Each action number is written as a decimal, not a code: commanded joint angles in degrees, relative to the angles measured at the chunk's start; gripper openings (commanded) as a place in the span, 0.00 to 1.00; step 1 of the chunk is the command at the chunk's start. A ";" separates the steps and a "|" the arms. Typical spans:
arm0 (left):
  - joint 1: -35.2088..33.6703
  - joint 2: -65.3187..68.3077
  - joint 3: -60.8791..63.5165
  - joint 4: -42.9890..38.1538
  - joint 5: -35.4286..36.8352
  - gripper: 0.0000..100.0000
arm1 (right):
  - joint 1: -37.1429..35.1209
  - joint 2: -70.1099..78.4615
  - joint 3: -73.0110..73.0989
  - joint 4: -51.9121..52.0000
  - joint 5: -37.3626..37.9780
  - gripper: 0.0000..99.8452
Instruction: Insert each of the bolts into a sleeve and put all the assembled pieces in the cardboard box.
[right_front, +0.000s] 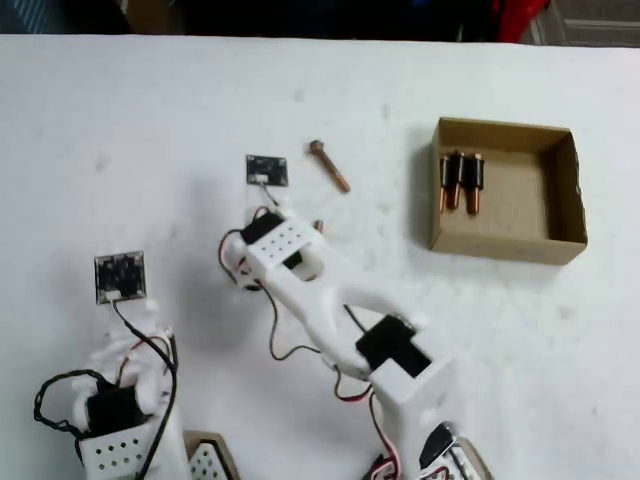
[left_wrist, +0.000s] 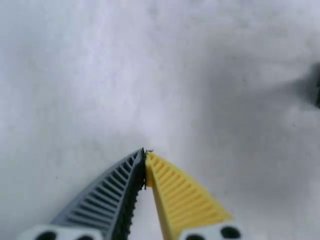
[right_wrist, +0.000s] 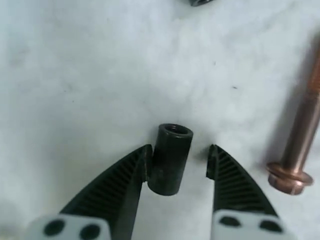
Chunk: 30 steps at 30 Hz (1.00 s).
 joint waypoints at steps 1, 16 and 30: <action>-0.22 -0.66 -0.09 0.35 -0.09 0.02 | -0.22 -0.13 -2.29 -0.31 -0.26 0.10; -0.22 -0.66 -0.09 0.35 -0.09 0.02 | -0.13 -5.76 -2.55 10.24 18.99 0.04; -0.31 -0.66 -0.09 0.35 -0.18 0.02 | 9.80 -18.42 -2.37 16.31 38.59 0.04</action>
